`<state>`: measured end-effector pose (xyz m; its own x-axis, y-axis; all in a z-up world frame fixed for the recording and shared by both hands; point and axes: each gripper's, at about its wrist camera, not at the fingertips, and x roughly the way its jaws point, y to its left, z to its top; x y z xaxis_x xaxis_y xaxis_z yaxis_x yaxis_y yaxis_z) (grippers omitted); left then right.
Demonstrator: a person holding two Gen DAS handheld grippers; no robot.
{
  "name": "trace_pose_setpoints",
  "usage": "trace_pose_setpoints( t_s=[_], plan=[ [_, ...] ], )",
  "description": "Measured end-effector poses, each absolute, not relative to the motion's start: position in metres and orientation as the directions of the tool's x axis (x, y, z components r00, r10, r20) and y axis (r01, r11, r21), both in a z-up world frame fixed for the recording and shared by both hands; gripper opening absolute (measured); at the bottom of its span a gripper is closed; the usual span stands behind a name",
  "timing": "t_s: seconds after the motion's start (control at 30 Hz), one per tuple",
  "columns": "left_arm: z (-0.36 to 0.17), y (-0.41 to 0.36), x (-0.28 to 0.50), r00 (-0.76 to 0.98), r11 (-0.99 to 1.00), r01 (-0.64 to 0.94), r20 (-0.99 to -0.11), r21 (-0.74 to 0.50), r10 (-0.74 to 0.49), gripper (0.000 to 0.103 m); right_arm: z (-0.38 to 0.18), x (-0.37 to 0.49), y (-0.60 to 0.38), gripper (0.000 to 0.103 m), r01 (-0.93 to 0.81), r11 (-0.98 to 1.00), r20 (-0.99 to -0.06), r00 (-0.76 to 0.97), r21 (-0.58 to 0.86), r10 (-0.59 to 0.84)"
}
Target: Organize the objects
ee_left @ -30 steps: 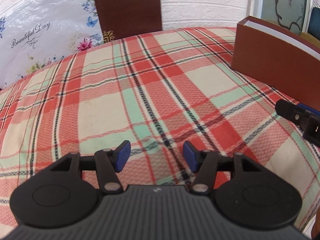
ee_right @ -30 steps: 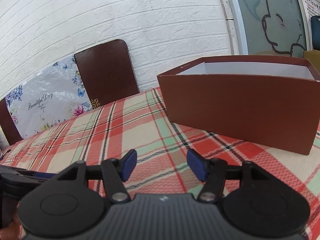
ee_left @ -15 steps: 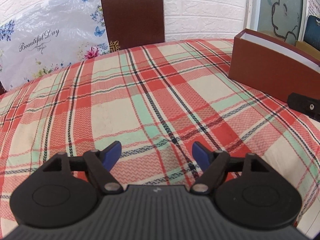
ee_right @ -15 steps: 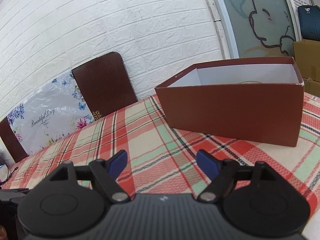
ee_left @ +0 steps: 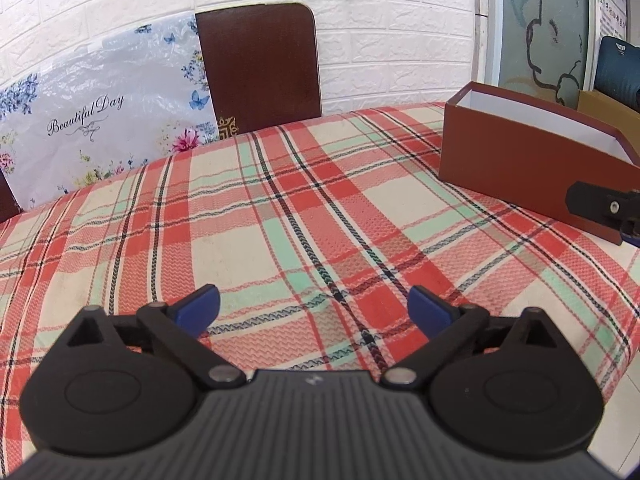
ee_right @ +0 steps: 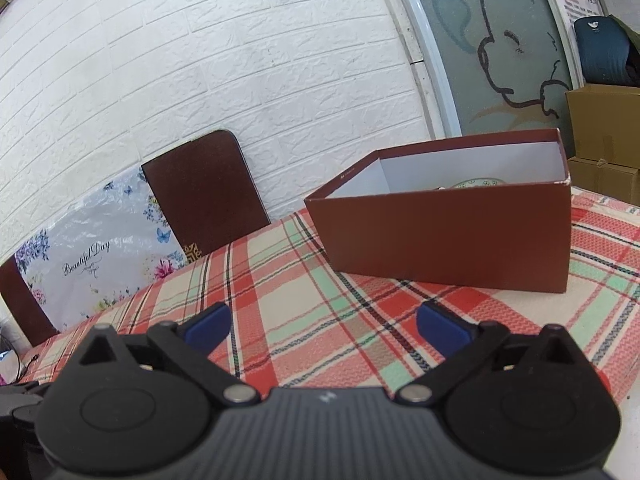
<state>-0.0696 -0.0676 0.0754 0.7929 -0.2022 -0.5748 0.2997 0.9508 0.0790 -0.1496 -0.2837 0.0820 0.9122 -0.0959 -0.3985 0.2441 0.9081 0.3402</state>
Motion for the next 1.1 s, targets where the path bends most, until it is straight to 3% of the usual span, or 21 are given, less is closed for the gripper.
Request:
trace_pose_setpoints(
  t_s=[0.43, 1.1],
  plan=[
    [0.090, -0.075, -0.086, 0.847, 0.954, 0.259, -0.511, 0.152, -0.149, 0.103, 0.077, -0.158, -0.287, 0.103, 0.277, 0.898, -0.395, 0.910, 0.342, -0.130],
    [0.090, -0.084, -0.096, 0.846, 0.948, 0.272, -0.511, 0.162, -0.155, 0.103, 0.070, -0.159, -0.289, 0.103, 0.278, 0.899, -0.423, 0.898, 0.339, -0.118]
  ],
)
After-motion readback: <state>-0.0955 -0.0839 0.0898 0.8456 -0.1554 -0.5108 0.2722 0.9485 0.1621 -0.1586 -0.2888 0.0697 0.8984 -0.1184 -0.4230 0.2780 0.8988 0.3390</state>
